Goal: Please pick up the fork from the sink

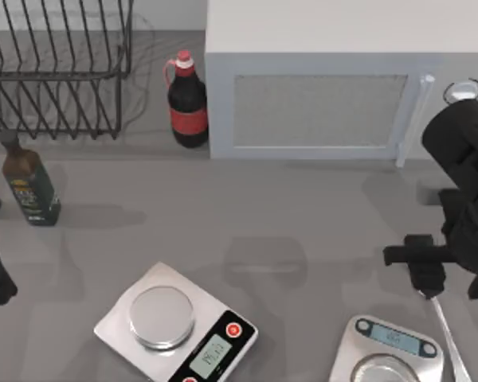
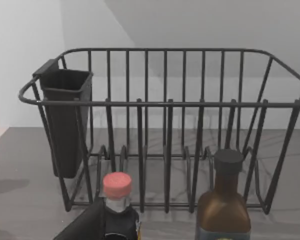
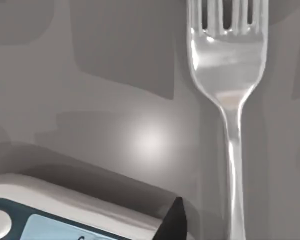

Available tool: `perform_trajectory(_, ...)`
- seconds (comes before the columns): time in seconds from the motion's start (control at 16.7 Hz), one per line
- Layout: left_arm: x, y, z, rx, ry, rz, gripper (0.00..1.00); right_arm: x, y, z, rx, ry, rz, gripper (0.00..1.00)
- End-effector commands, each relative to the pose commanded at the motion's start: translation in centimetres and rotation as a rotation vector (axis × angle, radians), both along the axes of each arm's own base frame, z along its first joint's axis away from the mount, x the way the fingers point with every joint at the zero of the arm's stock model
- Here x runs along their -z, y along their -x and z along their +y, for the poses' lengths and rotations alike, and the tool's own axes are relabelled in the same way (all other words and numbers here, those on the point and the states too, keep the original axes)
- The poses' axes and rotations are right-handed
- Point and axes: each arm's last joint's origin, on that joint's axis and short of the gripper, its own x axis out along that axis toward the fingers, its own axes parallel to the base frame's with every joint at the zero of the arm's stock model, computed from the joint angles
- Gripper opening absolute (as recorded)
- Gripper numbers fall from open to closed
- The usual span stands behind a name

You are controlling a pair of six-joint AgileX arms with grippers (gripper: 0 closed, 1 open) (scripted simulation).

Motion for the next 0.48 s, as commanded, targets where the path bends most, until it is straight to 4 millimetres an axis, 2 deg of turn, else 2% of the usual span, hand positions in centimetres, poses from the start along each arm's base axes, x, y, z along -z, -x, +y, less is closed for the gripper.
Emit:
perform_trajectory(0.12, 0.0, 0.0, 0.0, 0.0, 0.0, 0.0, 1.0, 0.0, 0.0, 0.0, 0.0, 0.0, 0.0, 0.98)
perform_trajectory(0.48, 0.0, 0.0, 0.0, 0.0, 0.0, 0.0, 1.0, 0.0, 0.0, 0.0, 0.0, 0.0, 0.0, 1.0)
